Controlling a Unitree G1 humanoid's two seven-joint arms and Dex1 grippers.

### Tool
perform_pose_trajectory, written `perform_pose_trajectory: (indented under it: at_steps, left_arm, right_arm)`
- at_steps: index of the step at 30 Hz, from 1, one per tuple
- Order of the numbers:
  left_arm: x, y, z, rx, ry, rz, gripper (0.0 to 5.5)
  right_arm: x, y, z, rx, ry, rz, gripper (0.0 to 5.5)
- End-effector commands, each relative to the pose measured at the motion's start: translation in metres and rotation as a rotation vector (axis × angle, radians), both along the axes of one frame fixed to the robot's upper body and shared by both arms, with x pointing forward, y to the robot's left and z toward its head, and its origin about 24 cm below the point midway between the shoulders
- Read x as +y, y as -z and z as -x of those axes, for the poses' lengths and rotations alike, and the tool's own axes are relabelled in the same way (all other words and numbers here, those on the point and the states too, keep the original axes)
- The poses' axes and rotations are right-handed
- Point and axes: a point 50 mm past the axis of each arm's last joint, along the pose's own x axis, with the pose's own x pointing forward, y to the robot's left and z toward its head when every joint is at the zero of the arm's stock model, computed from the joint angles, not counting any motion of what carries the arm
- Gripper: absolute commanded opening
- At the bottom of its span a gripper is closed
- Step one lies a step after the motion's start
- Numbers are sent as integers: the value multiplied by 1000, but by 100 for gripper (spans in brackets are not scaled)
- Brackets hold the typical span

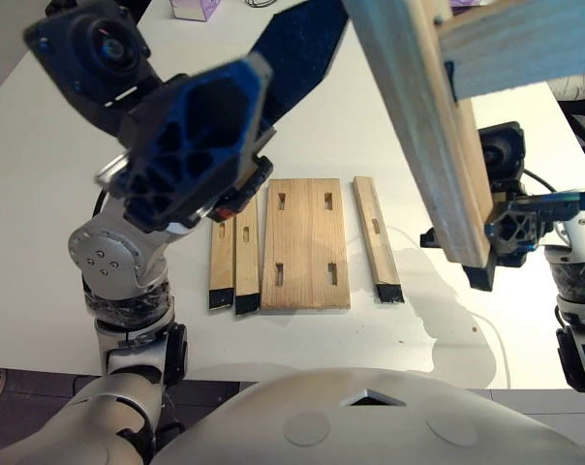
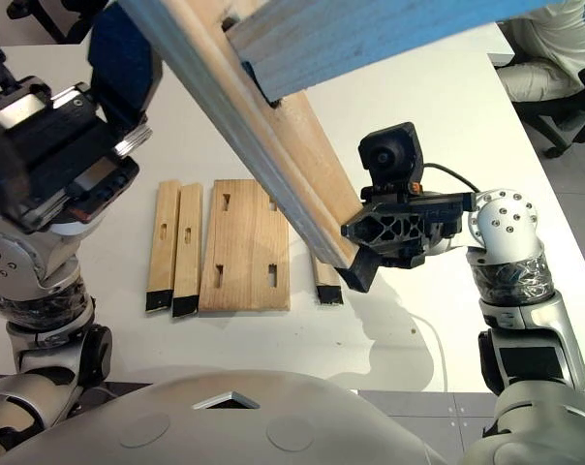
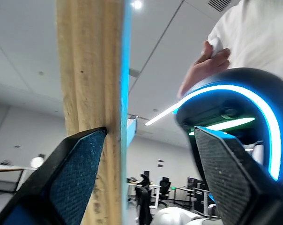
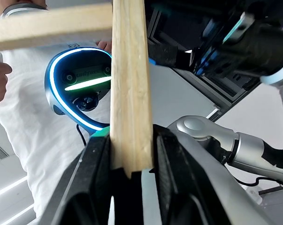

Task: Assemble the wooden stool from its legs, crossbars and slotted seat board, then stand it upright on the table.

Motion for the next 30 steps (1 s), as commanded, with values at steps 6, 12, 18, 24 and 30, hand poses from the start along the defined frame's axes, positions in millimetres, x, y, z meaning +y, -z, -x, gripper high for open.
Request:
perform_pose_trajectory:
  at_steps: [6,12,18,24,30]
  left_arm:
    - [3,14,-5,20,-33,-77,347]
    - [1,-1,-1,-24,14,-26,347]
    - [-6,-2,4,-34,71,-31,347]
    - [-5,12,-9,21,33,-69,347]
    - [5,17,-8,31,4,-79,347]
  right_arm:
    - [0,-3,0,-42,42,51,106]
    - [1,3,9,-19,5,70,106]
    - [3,3,14,-15,-53,73,106]
    - [6,1,13,-27,-71,72,106]
    - [4,-1,11,-33,-63,82,106]
